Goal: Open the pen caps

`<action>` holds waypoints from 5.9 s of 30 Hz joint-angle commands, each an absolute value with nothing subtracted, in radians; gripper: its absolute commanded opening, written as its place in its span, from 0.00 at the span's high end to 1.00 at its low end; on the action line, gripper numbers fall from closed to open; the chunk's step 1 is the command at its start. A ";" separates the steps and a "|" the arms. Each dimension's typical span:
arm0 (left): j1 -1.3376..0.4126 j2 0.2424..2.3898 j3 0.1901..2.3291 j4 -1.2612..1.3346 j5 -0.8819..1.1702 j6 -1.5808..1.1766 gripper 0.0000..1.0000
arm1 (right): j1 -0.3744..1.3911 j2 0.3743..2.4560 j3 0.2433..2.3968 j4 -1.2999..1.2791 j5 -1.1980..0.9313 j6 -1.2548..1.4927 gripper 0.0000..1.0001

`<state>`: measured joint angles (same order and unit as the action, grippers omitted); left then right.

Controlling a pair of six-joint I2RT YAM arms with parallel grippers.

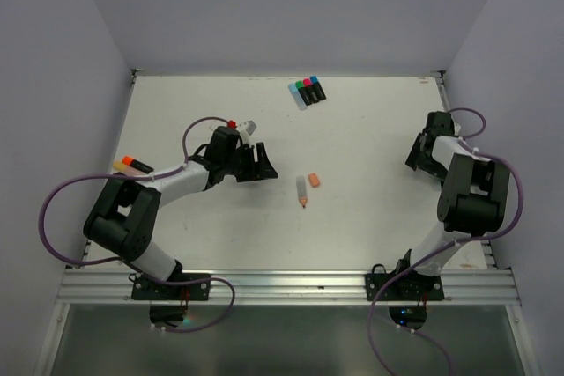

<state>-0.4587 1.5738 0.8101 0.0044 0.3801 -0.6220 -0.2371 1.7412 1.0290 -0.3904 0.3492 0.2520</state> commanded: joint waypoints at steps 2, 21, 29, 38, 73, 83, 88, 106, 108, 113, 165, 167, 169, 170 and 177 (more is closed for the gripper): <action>-0.462 1.565 0.839 0.002 0.388 -0.589 0.34 | -0.242 1.790 1.045 -0.391 0.351 0.241 0.18; -0.462 1.565 0.816 0.026 0.414 -0.601 0.34 | -0.186 1.802 1.055 -0.411 0.325 0.235 0.23; -0.462 1.532 0.811 0.002 0.402 -0.592 0.34 | -0.187 1.827 1.060 -0.419 0.360 0.265 0.23; -0.460 1.514 0.810 -0.038 0.393 -0.583 0.34 | -0.221 1.832 1.051 -0.413 0.273 0.268 0.24; -0.456 1.391 0.753 0.170 0.540 -0.701 0.42 | 0.116 1.433 0.989 -0.466 0.005 0.290 1.00; -0.515 1.446 0.773 0.320 0.601 -0.807 0.44 | 0.328 1.304 0.884 -0.368 -0.242 0.252 1.00; -0.545 1.470 0.801 0.328 0.557 -0.839 0.44 | 0.458 1.246 0.845 -0.308 -0.239 0.296 1.00; -0.637 1.528 0.844 0.333 0.457 -0.919 0.41 | 0.661 1.269 0.903 -0.275 -0.161 0.347 1.00; -0.637 1.534 0.842 0.333 0.454 -0.917 0.41 | 0.667 1.266 0.905 -0.267 -0.161 0.351 1.00; -0.641 1.548 0.845 0.328 0.448 -0.910 0.41 | 0.673 1.259 0.908 -0.264 -0.161 0.362 1.00; -0.420 1.505 0.896 0.459 0.454 -0.930 1.00 | 0.891 1.319 0.784 -0.156 -0.048 0.511 1.00; -0.385 1.519 0.949 0.411 0.410 -0.901 1.00 | 0.952 1.324 0.778 -0.170 -0.019 0.520 1.00; -0.370 1.516 0.974 0.362 0.377 -0.867 1.00 | 1.001 1.318 0.759 -0.179 -0.003 0.540 1.00; -0.356 1.513 0.977 0.336 0.344 -0.859 1.00 | 1.009 1.310 0.752 -0.175 0.023 0.546 1.00; -0.342 1.442 0.974 0.229 0.190 -0.758 1.00 | 1.009 1.259 0.741 -0.175 0.109 0.554 1.00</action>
